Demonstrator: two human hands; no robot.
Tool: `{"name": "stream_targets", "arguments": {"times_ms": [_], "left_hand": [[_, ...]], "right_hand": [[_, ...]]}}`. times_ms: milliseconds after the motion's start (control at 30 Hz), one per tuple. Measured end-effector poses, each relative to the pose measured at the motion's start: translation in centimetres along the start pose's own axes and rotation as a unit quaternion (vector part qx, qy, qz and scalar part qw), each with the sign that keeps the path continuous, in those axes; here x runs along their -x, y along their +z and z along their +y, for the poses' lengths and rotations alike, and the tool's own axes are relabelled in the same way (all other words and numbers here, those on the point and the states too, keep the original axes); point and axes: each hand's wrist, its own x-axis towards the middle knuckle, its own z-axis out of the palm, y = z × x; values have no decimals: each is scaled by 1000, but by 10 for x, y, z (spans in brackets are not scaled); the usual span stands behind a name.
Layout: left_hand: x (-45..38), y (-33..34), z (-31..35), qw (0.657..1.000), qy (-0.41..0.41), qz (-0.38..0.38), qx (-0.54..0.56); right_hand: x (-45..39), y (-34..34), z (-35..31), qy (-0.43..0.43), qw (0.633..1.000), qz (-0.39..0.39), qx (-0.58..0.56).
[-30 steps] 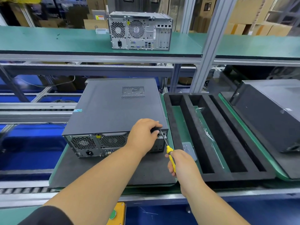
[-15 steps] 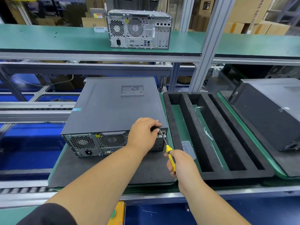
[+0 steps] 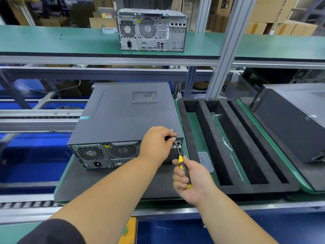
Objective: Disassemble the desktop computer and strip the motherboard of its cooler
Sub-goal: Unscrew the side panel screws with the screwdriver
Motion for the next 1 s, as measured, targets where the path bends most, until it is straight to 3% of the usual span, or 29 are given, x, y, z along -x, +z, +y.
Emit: {"name": "stream_targets", "arguments": {"times_ms": [233, 367, 433, 533, 567, 600, 667, 733, 833, 1000], "left_hand": [[0, 0, 2, 1000, -8, 0, 7], [0, -1, 3, 1000, -13, -5, 3], [1, -1, 3, 1000, -12, -8, -1], [1, -2, 3, 1000, -9, -8, -3], [1, -2, 2, 1000, -8, -7, -2], [1, -3, 2, 1000, -6, -8, -3], [2, -4, 1, 1000, -1, -10, -2], [3, -5, 0, 1000, 5, -14, -3], [4, -6, -1, 1000, 17, -23, -9], [4, -8, -2, 999, 21, -31, -7]], "right_hand": [[0, 13, 5, -60, 989, 83, 103], [-4, 21, 8, -84, 962, 158, 206], [-7, 20, 11, -135, 924, 190, 303], [-9, 10, 16, -236, 819, 206, 480], [-9, 8, 18, -244, 808, 207, 494], [-9, 7, 17, -231, 825, 204, 474], [-7, 9, 11, -134, 920, 181, 322], [-2, 10, 6, -40, 976, 129, 172], [2, 5, 5, -20, 989, 92, 117], [3, 5, 10, -30, 991, 95, 85]]}}
